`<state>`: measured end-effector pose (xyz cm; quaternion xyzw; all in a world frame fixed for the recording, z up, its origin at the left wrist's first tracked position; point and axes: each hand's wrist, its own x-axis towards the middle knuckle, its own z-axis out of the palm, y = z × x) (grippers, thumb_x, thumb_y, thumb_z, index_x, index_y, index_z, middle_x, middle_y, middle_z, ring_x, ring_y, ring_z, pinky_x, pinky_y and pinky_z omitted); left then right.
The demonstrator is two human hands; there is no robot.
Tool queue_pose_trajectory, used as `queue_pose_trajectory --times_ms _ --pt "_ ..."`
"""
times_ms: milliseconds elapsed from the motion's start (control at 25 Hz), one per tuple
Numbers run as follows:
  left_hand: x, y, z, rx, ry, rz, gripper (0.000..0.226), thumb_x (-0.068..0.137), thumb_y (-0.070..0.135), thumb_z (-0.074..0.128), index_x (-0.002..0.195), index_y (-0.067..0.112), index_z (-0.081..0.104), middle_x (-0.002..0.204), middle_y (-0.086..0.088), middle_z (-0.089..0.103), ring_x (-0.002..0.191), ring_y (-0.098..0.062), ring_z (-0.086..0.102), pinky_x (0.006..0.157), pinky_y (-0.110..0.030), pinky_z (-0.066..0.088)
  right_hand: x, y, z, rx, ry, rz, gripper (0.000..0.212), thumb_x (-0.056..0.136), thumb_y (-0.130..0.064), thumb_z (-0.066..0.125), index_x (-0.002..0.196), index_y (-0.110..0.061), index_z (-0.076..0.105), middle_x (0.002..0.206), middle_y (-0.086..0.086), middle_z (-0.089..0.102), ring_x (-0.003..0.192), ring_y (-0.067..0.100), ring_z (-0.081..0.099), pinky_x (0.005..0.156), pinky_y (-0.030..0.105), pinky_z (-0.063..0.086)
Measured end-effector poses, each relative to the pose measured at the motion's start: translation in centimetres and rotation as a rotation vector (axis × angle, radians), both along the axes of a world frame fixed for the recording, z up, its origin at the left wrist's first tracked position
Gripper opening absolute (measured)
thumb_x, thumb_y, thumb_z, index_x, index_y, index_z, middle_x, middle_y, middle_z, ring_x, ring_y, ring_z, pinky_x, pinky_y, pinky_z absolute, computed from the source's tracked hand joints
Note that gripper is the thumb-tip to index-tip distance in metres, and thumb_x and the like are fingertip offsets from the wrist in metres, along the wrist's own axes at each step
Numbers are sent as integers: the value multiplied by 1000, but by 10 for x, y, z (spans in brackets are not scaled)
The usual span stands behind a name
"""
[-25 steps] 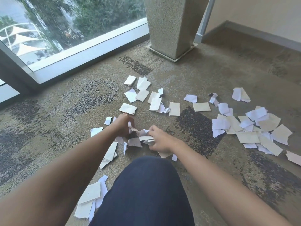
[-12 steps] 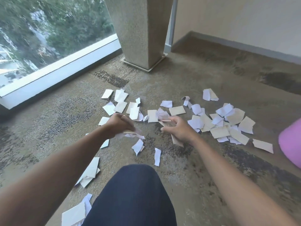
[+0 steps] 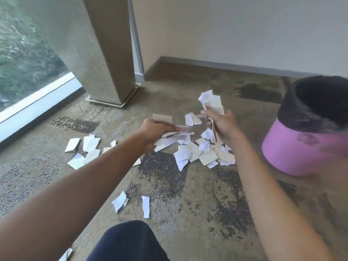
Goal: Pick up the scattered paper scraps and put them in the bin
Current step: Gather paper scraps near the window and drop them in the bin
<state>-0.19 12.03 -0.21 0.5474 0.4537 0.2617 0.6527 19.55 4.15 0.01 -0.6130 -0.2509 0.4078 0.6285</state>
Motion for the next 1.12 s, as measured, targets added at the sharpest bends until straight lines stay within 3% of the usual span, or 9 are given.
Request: queue_pose_trajectory --times_ms 160,400,480,560,680,800,880,1000,1120 --pt "72 -7 38 -146 -240 45 17 83 -11 64 72 3 63 63 -8 65 52 -13 64 48 -19 53 47 -22 44 78 40 -136 15 82 -7 72 95 -13 68 61 -6 67 54 9 49 47 19 36" --pt "200 -71 116 -296 -504 -236 29 94 -10 48 68 -4 60 50 -8 61 40 -14 61 40 -19 51 158 -103 103 249 149 -515 15 81 -7 73 84 -14 60 72 0 55 52 5 52 43 15 38" --pt "248 -96 131 -167 -408 -276 15 92 -7 53 83 -12 64 64 -13 66 54 -17 68 56 -23 59 186 -128 105 229 199 -592 16 84 -11 70 80 -17 56 70 -4 50 46 3 51 41 15 38" --pt "290 -115 135 -231 -388 -224 40 83 3 64 121 -8 60 95 -17 66 91 -28 70 70 -26 60 203 -143 101 141 288 -648 17 89 -17 66 79 -20 53 69 -7 51 42 2 53 42 16 44" --pt "332 -129 120 -339 -396 -23 37 96 8 50 133 3 53 109 -16 60 101 -29 61 57 -8 43 218 -153 91 59 374 -664 6 88 -24 65 89 -18 62 82 -4 67 68 12 68 69 26 56" --pt "345 -141 111 -340 -302 -148 55 82 6 68 133 5 46 117 -16 63 103 -32 64 75 -28 54 227 -155 85 29 367 -663 21 88 -23 58 105 -19 69 105 0 72 94 19 70 90 34 52" --pt "348 -139 104 -248 -205 -232 62 77 4 72 130 6 41 111 -19 62 92 -33 65 77 -44 57 223 -155 90 50 365 -660 19 95 -22 47 101 -18 64 102 2 68 92 19 67 89 35 52" --pt "335 -143 109 -294 -265 -278 42 88 -1 60 126 1 42 96 -15 57 76 -27 59 57 -34 55 220 -157 95 111 389 -708 15 94 -17 49 104 -14 58 95 8 64 77 23 67 70 42 59" --pt "331 -140 113 -330 -301 -340 7 91 -6 47 94 0 50 91 -16 54 77 -31 51 53 -31 50 222 -159 97 149 379 -814 11 91 -12 49 93 -9 60 92 9 64 69 22 64 52 33 57"
